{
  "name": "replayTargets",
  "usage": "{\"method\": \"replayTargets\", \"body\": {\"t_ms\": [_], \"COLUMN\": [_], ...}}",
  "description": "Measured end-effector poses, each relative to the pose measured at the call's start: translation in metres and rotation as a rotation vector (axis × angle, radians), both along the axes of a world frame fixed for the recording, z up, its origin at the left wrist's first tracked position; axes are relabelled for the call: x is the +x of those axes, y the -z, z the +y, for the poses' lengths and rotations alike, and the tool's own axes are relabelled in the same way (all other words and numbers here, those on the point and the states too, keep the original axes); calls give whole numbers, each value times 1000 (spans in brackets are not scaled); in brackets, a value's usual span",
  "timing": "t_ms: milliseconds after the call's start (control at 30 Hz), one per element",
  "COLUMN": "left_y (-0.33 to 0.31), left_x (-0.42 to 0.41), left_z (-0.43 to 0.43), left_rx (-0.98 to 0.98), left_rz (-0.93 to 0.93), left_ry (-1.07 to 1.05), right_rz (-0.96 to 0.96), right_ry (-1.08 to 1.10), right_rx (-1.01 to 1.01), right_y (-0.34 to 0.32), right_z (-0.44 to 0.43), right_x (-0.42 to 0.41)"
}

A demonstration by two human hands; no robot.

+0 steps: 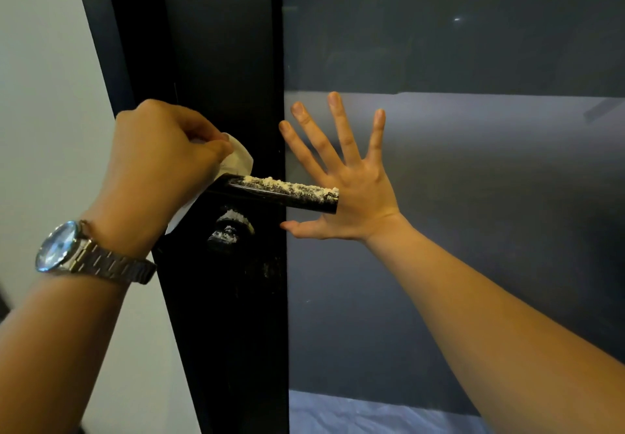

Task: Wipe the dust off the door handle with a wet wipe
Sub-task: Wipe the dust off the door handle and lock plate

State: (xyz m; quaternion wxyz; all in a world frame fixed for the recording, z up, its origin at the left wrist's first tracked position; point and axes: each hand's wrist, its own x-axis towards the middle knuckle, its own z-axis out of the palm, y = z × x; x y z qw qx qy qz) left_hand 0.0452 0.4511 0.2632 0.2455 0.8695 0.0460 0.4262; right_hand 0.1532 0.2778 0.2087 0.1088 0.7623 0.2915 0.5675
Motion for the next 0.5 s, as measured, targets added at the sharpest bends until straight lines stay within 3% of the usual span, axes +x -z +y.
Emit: {"method": "replayTargets", "body": {"t_ms": [300,500], "left_y": [-16,-32], "left_x": [10,20], "left_z": [1,9], "left_rx": [56,206], "left_rz": [33,36], "left_ry": [-21,9], "right_rz": [-3,-12], "right_ry": [8,-3], "right_rx": [-3,-2], "right_y": [0,0], "right_z": [0,0], "right_x": [1,1]}}
